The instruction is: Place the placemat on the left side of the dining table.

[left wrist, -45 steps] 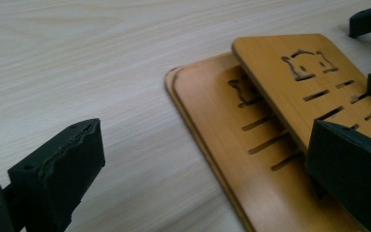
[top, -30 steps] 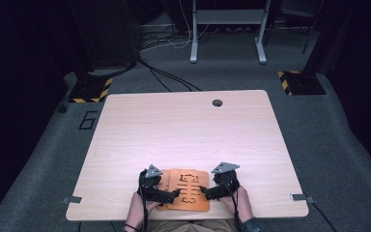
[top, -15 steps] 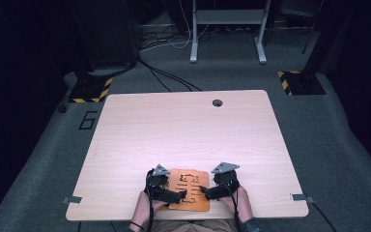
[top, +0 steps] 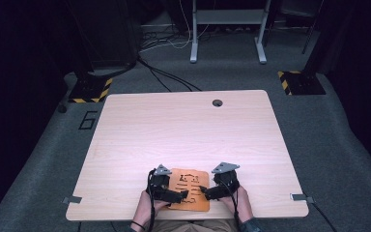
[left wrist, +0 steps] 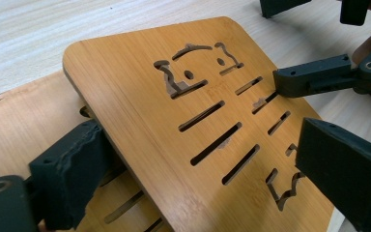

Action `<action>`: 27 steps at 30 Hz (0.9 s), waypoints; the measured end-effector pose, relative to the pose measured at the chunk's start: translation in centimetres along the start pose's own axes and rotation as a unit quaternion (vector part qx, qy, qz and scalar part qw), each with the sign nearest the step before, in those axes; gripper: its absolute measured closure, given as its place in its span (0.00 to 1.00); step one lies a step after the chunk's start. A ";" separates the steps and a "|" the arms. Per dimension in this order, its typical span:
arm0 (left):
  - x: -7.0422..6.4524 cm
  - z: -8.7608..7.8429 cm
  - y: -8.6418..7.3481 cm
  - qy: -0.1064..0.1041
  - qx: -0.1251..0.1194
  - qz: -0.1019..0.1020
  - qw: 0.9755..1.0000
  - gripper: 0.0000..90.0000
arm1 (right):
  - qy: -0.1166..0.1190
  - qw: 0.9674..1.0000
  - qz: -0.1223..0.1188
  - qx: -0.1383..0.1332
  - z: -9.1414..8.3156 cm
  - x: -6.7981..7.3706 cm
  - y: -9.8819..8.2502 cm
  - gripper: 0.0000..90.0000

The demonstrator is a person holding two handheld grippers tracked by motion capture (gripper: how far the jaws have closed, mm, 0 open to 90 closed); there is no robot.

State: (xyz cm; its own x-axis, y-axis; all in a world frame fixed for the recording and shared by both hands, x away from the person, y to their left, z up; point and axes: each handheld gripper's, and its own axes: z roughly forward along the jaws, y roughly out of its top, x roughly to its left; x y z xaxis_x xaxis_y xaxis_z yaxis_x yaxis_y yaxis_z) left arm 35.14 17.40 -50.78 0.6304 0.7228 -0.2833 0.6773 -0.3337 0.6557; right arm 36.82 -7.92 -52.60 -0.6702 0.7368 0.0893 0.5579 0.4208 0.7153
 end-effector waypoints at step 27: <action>-1.1 -2.2 1.5 -0.001 -0.034 0.005 0.999 0.36 | 0.016 0.999 0.031 -0.009 -0.4 -0.6 -0.2 0.06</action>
State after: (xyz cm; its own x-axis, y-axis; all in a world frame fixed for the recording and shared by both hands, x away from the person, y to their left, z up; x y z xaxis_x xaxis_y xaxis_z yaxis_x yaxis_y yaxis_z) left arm 34.67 17.46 -47.92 0.6376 0.7184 -0.2781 0.6439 -0.2989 0.7043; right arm 36.93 -8.68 -52.52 -0.6503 0.7437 0.1549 0.5893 0.3651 0.7207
